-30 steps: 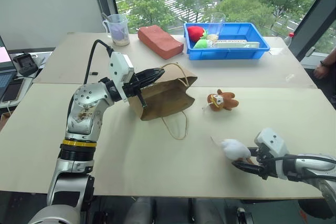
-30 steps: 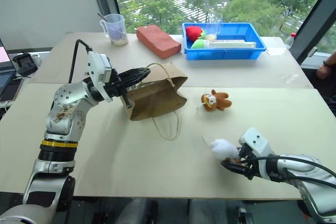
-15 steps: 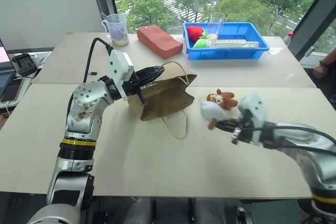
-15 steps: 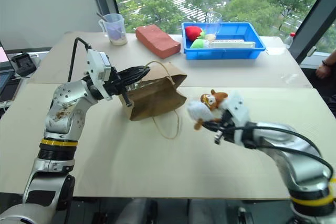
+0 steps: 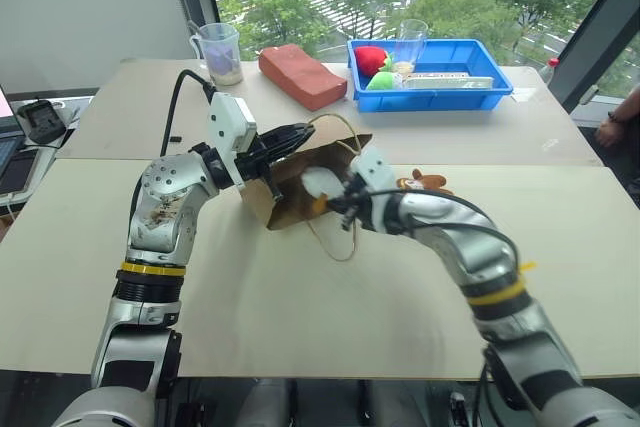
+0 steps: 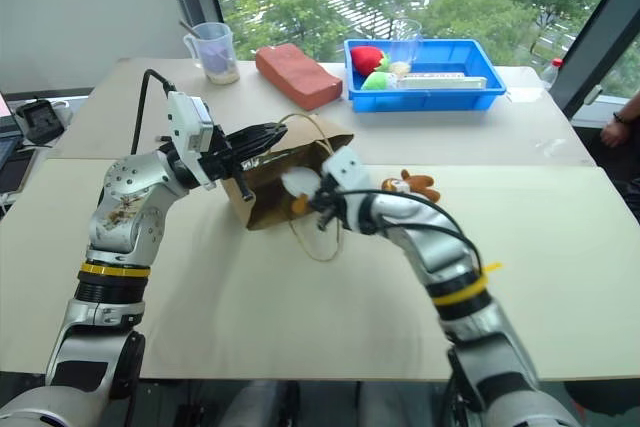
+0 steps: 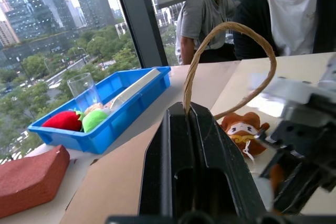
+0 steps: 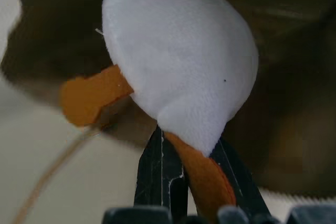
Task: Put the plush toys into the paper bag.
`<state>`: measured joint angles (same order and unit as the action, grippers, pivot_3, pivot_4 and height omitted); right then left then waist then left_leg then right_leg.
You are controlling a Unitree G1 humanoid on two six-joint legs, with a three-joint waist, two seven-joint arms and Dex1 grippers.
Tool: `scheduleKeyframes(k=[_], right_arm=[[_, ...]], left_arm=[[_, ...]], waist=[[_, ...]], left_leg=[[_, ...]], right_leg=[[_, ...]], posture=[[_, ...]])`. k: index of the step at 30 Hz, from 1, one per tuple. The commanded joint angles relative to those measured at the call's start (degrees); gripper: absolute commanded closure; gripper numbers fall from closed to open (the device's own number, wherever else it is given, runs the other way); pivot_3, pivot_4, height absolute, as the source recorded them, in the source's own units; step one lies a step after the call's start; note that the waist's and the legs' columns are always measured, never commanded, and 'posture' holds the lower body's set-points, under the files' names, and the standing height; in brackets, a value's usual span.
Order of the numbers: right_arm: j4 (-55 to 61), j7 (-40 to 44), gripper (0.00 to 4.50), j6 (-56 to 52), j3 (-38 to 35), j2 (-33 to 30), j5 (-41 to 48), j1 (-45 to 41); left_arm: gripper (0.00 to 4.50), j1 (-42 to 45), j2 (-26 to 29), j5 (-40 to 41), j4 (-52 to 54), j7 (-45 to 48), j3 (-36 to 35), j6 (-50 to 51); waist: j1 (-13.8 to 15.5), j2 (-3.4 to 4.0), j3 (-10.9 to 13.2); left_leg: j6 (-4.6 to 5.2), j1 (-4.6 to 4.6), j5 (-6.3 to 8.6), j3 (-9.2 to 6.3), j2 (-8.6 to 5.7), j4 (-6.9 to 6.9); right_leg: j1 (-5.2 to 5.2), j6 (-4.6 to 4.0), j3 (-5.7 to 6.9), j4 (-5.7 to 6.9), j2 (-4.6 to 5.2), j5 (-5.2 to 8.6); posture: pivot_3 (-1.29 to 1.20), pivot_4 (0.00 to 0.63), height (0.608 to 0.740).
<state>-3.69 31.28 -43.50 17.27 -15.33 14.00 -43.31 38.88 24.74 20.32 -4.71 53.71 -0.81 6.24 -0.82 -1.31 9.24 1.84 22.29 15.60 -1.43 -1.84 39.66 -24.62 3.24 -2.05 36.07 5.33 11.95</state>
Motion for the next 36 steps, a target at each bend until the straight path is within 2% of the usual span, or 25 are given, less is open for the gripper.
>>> scheduleKeyframes(k=[1, 3, 9, 12, 16, 21, 24, 29, 36], right_arm=[[-8.0, -2.0, 4.47, 6.7, 0.5, 3.4, -4.0, -3.2], [-11.8, -2.4, 4.47, 10.1, 0.3, 5.4, -5.3, -4.5], [-13.9, -0.5, 2.37, 17.5, -0.9, 7.7, -6.7, -4.4], [-8.7, 1.6, 1.33, 18.1, -2.7, 7.4, -4.3, -1.5], [0.6, 5.3, 0.04, 16.7, -5.6, 4.5, -0.9, 3.0], [8.4, 8.2, 0.04, 15.5, -9.0, -2.3, 0.7, 8.0], [9.9, 8.3, 0.04, 17.0, -11.3, -9.0, -2.0, 11.4], [2.9, 4.2, 0.04, 19.2, -14.9, -17.3, -7.5, 13.5], [-11.0, 1.4, 0.04, 24.6, -13.4, -16.9, -12.3, 11.0]], left_arm=[[4.5, 1.0, -0.4, 0.4, 2.3, -0.2, 0.4, -0.4], [4.5, 1.0, -0.6, 0.4, 2.5, -0.2, 0.5, -0.3], [4.5, 0.9, -0.2, 0.7, 2.8, 0.2, 0.5, -0.2], [4.5, 0.7, 0.1, 0.8, 2.8, 0.6, 0.4, -0.3], [4.5, 1.1, -0.1, 0.9, 2.4, 0.9, 0.4, -0.4], [4.5, 1.4, 0.1, 1.4, 2.2, 1.9, 0.1, -0.5], [4.5, 1.6, 0.8, 1.5, 1.6, 2.7, -0.4, -0.7], [4.5, 1.8, 1.5, 1.2, 1.0, 3.2, -1.0, -1.1], [4.5, 1.9, 1.4, 0.6, 1.2, 2.8, -1.0, -1.4]], waist=[[0.0, 0.01, 0.0], [0.0, 0.01, 0.0], [-0.4, 0.02, 0.0], [-0.4, 0.02, 0.0], [-0.3, 0.02, 0.0], [0.0, 0.02, 0.0], [0.0, 0.02, 0.0], [0.0, 0.02, 0.0], [-0.5, 0.01, 0.0]], left_leg=[[-0.01, 0.01, -0.01, 0.0, -0.02, -0.02], [-0.03, 0.02, -0.02, 0.0, -0.03, -0.03], [-0.12, 0.24, -0.07, 0.0, -0.05, -0.06], [-0.37, 0.37, -0.22, 0.0, -0.03, -0.06], [-0.16, 0.45, -0.1, -0.01, -0.04, -0.06], [-0.08, 0.49, -0.05, -0.01, -0.06, 0.06], [-0.06, 0.48, -0.04, 0.0, -0.06, 0.06], [-0.06, 0.48, -0.04, 0.06, -0.07, 0.08], [-0.06, 0.41, -0.04, 0.11, 0.0, 0.06]], right_leg=[[-0.02, 0.0, 0.0, 0.01, 0.01, 0.0], [-0.02, 0.0, 0.0, 0.02, 0.01, 0.0], [-0.35, 0.0, -0.01, 0.15, 0.03, 0.0], [-0.48, 0.0, -0.01, 0.19, 0.01, 0.0], [-0.49, 0.0, 0.0, 0.16, 0.02, -0.01], [-0.48, 0.0, 0.01, 0.14, 0.03, -0.01], [-0.48, 0.0, 0.01, 0.1, 0.02, -0.01], [-0.48, 0.0, -0.04, 0.02, 0.03, -0.01], [-0.48, 0.0, -0.13, 0.02, -0.02, -0.01]], posture=[[0.0, 0.15, 0.74], [0.0, 0.15, 0.74], [0.0, 0.15, 0.74], [0.0, 0.15, 0.74], [0.0, 0.15, 0.74], [0.0, 0.15, 0.74], [0.0, 0.15, 0.74], [0.0, 0.15, 0.74], [0.0, 0.15, 0.74]])
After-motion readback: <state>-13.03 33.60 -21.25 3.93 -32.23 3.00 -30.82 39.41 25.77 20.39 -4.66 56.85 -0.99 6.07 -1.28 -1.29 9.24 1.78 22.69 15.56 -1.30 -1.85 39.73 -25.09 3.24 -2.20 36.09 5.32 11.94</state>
